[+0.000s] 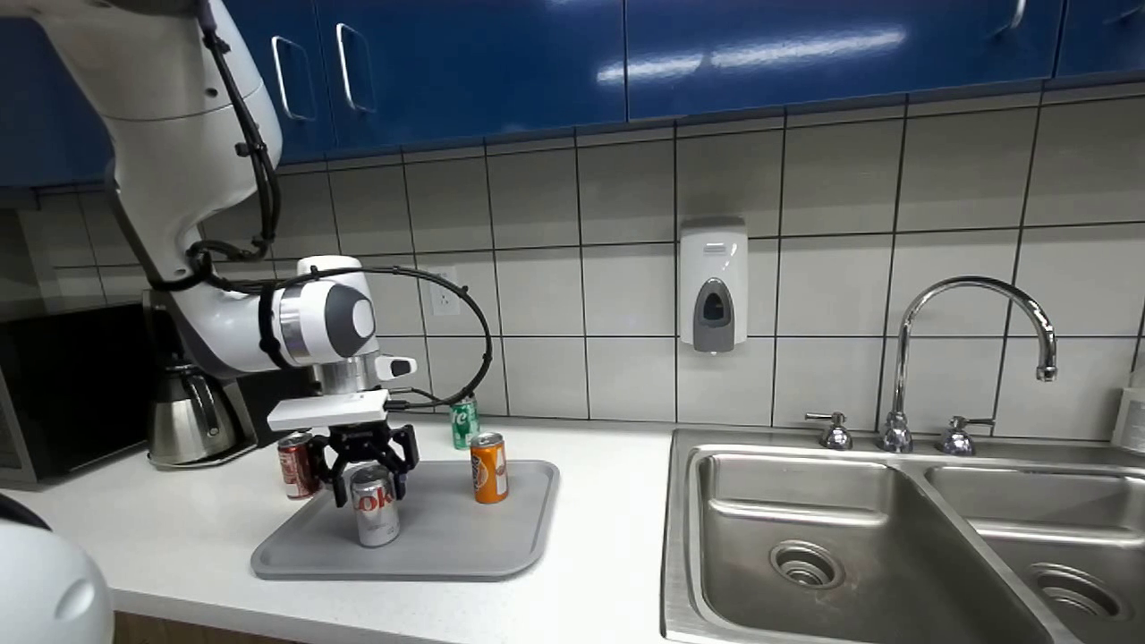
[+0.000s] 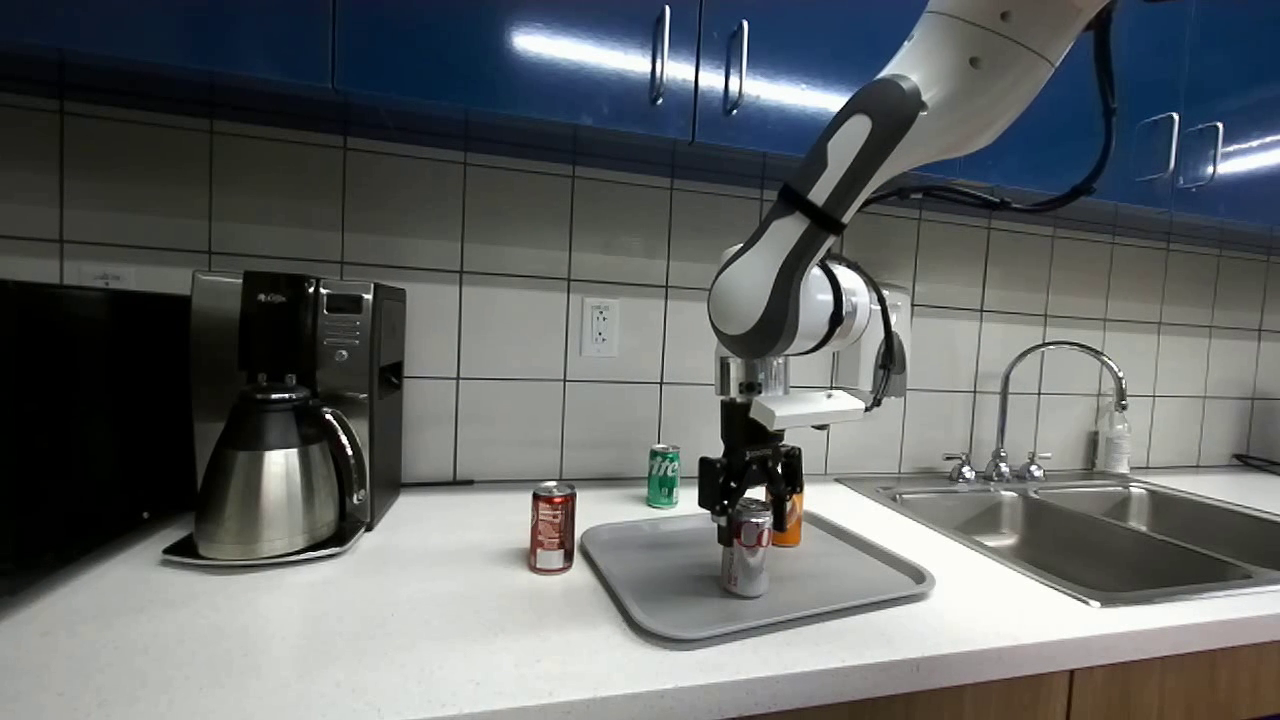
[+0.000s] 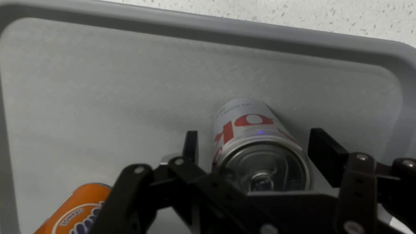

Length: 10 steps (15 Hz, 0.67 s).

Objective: Remove the silver and orange cans from the tray.

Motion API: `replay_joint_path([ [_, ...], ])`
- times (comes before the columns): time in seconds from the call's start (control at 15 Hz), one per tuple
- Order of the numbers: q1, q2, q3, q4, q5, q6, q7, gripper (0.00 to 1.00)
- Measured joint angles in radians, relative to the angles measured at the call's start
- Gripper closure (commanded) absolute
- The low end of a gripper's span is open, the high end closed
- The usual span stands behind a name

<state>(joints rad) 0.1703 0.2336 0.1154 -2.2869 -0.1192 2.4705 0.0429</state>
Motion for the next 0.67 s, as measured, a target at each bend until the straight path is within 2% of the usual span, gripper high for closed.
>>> replay_joint_path([
  [0.13, 0.000, 0.004, 0.000, 0.003, 0.000, 0.000, 0.000, 0.58],
  [0.2, 0.000, 0.005, 0.000, 0.005, 0.000, 0.000, 0.000, 0.62],
  [0.67, 0.002, 0.006, 0.001, 0.008, 0.000, 0.000, 0.000, 0.62],
])
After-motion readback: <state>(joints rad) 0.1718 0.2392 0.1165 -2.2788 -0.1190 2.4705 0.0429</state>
